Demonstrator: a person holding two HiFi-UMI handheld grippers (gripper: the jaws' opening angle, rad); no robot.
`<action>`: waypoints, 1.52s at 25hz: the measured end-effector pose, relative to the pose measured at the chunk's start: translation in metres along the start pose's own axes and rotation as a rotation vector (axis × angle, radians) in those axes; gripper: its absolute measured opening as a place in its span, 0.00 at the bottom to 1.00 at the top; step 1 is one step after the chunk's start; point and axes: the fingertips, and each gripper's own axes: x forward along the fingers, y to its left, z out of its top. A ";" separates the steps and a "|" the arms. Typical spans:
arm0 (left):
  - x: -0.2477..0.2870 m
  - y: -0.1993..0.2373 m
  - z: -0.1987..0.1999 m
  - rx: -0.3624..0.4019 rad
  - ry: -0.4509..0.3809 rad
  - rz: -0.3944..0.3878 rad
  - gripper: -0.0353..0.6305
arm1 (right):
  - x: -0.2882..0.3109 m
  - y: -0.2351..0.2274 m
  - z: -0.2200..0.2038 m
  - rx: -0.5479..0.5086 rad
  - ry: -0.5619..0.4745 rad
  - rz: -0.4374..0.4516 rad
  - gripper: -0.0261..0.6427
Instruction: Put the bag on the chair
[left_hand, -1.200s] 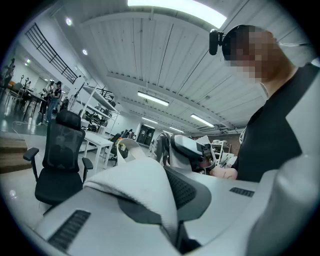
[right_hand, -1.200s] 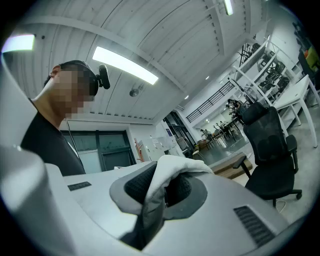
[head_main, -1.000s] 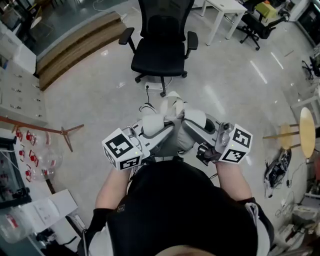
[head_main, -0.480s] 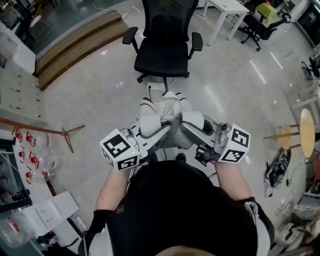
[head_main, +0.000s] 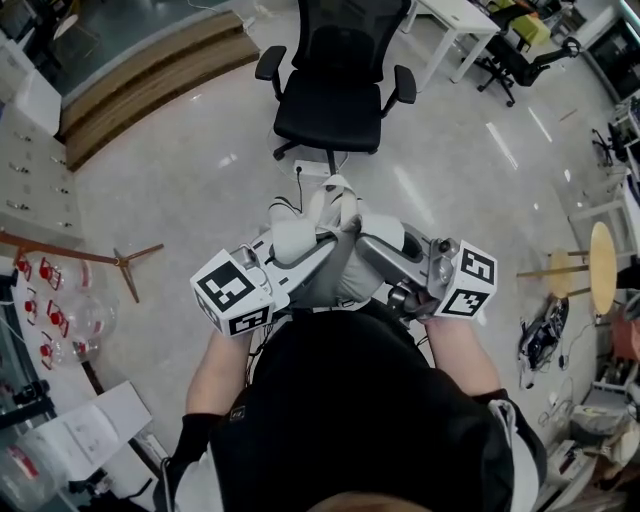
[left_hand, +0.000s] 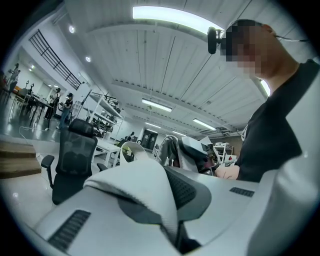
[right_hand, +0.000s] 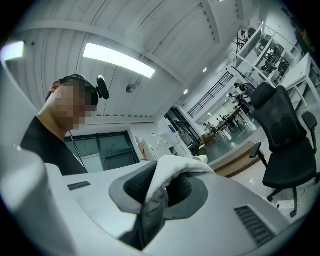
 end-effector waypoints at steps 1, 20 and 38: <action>-0.004 0.003 0.000 0.003 0.003 0.005 0.09 | 0.005 0.000 -0.001 0.012 0.000 0.002 0.13; -0.044 0.091 0.014 -0.061 -0.030 0.160 0.09 | 0.089 -0.053 0.009 0.071 0.086 0.142 0.13; 0.011 0.299 0.046 -0.168 -0.005 0.276 0.09 | 0.174 -0.244 0.084 0.189 0.164 0.223 0.13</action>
